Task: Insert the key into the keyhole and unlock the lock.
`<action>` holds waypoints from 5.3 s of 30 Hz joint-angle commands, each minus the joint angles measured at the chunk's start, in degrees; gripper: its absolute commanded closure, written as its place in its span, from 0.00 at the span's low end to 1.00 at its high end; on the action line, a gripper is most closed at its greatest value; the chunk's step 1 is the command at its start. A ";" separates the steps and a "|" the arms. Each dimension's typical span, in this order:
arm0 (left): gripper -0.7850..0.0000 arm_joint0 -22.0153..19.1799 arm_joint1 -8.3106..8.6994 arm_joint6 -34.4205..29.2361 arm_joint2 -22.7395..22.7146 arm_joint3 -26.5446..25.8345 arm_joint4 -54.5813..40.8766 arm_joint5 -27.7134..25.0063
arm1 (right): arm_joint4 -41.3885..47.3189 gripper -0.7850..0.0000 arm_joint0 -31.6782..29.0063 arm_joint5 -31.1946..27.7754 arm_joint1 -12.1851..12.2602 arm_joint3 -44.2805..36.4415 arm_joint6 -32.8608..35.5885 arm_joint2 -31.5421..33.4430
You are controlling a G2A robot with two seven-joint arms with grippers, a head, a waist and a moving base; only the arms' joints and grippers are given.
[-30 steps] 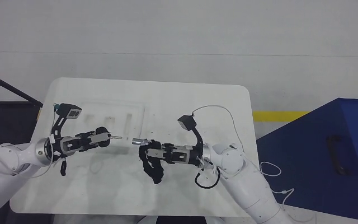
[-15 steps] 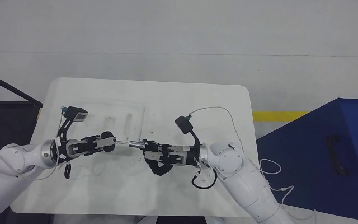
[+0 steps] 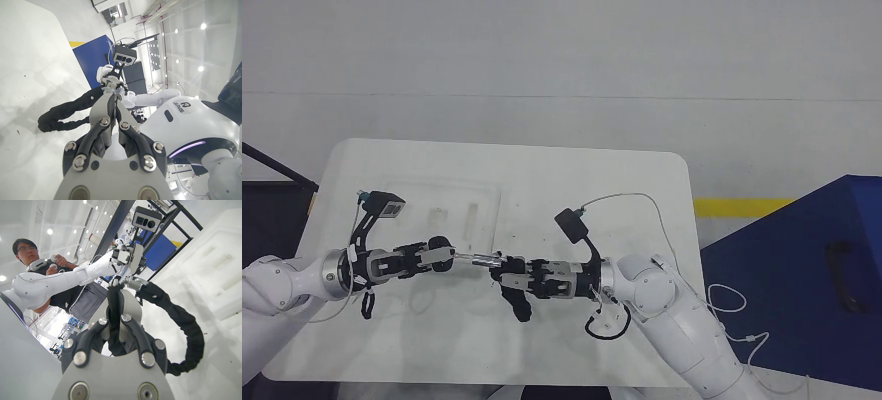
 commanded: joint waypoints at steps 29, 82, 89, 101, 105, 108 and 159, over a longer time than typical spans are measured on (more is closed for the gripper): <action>1.00 4.35 -3.14 -5.32 -6.41 -0.34 -1.93 3.15 | 1.29 1.00 0.44 -1.89 1.00 0.11 -0.34 -0.98; 1.00 10.02 -7.28 -18.63 -18.63 -0.60 -0.49 13.39 | 6.80 1.00 1.59 0.12 1.74 0.54 2.65 -4.35; 1.00 11.01 -7.91 -18.67 -20.46 -1.29 0.03 13.93 | 6.20 1.00 1.84 0.31 1.89 0.24 3.00 -4.48; 1.00 12.74 -9.10 -19.43 -23.23 -1.25 -0.32 14.40 | 6.77 1.00 2.25 0.58 2.04 0.55 3.06 -4.66; 1.00 12.91 -9.52 -19.37 -23.66 -1.17 0.47 15.04 | 6.64 1.00 2.27 0.51 2.09 0.53 2.97 -4.79; 1.00 12.81 -9.86 -18.95 -23.87 -1.13 1.23 15.44 | 6.58 1.00 2.28 0.48 2.12 0.53 2.87 -4.85; 1.00 9.81 -14.18 -23.51 -22.85 -2.22 5.45 19.07 | 4.66 1.00 2.60 0.12 2.64 -0.16 2.66 -5.79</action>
